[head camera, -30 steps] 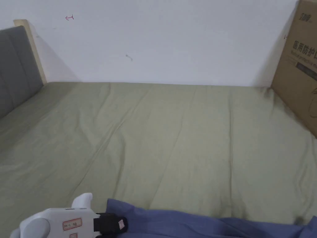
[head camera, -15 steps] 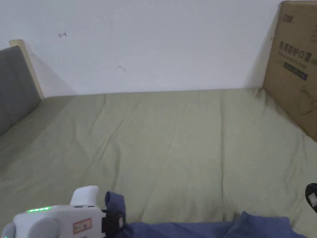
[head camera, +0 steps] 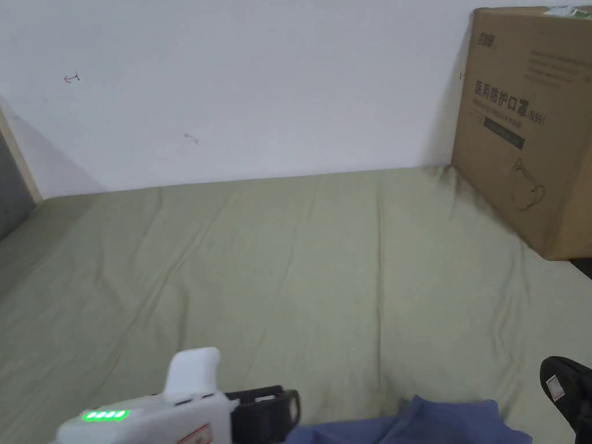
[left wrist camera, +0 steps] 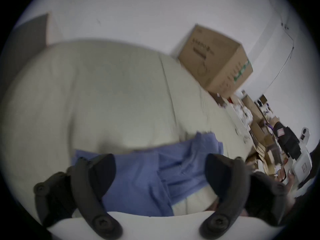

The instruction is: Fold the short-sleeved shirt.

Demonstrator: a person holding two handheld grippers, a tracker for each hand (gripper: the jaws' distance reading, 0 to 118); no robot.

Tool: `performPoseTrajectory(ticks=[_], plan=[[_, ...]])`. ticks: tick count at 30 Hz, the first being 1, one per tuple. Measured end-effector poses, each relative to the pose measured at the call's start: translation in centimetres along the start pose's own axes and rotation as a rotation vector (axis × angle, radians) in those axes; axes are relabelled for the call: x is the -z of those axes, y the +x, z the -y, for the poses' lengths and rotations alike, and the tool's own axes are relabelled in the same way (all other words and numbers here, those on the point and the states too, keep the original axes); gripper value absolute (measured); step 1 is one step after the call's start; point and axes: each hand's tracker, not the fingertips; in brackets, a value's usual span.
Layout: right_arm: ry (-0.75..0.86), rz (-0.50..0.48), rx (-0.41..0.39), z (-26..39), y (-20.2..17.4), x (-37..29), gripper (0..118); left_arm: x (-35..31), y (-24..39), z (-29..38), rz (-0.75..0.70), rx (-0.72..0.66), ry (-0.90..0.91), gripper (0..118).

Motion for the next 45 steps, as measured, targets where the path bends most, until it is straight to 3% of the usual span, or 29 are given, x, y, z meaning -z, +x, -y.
performPoseTrajectory(ticks=[1, 2, 3, 4, 8, 13, 18, 22, 23, 26, 33, 34, 35, 38, 40, 45], plan=[[-0.004, 0.0, 0.008, 0.1, 0.1, 0.1, 2, -0.9, -0.1, 0.3, -0.003, 0.033, 0.045, 54], [-0.004, -0.002, 0.02, 0.2, 0.2, 0.1, 2, -1.1, -0.1, 0.6, -0.036, 0.055, 0.043, 7], [-0.005, -0.003, 0.031, 0.3, 0.3, 0.2, 2, -0.9, -0.1, 1.1, -0.116, 0.092, 0.004, 1], [-0.009, -0.003, 0.038, 0.3, 0.4, 0.3, 2, -1.3, 1.2, 1.1, -0.165, 0.119, -0.021, 1], [-0.02, -0.004, 0.067, 0.5, 0.5, 0.7, 2, 2.5, 0.4, 3.5, -0.059, 0.05, -0.179, 0], [-0.029, -0.01, 0.087, 0.7, 0.4, 0.5, 2, 8.8, 1.4, 6.9, -0.04, 0.092, -0.349, 0], [-0.049, -0.005, 0.059, 1.0, 0.3, 0.2, 2, 9.2, 3.2, 7.1, -0.009, 0.138, -0.325, 0], [-0.057, -0.01, 0.046, 1.0, 0.3, 0.4, 2, 7.9, 3.7, 6.5, 0.418, -0.028, -0.384, 0], [-0.057, -0.012, 0.044, 0.9, 0.2, 0.5, 2, 7.2, 4.2, 6.3, 0.448, -0.014, -0.371, 0], [-0.047, -0.02, 0.04, 0.5, 0.1, 0.5, 2, 3.3, 3.0, 3.8, 0.397, 0.056, -0.193, 0], [-0.049, -0.041, 0.045, 0.2, -0.5, 1.0, 2, -3.2, -9.0, -0.6, 0.333, -0.263, -0.119, 1], [-0.054, -0.043, 0.046, 0.3, -0.6, 1.1, 2, -3.5, -10.7, -0.4, 0.318, -0.291, -0.144, 4], [-0.057, -0.045, 0.049, 0.3, -0.8, 1.1, 2, -3.6, -12.0, 0.0, 0.318, -0.309, -0.154, 24], [-0.073, -0.054, 0.05, 0.3, -1.2, 1.4, 2, -2.9, -15.5, 1.3, 0.315, -0.34, -0.214, 104], [-0.085, -0.052, 0.022, 0.2, -1.5, 1.6, 2, -2.1, -16.8, 2.3, 0.287, -0.33, -0.252, 118], [-0.096, -0.045, -0.006, -0.4, -2.2, 2.2, 2, 1.0, -19.8, 5.0, 0.439, -0.489, -0.326, 118]])
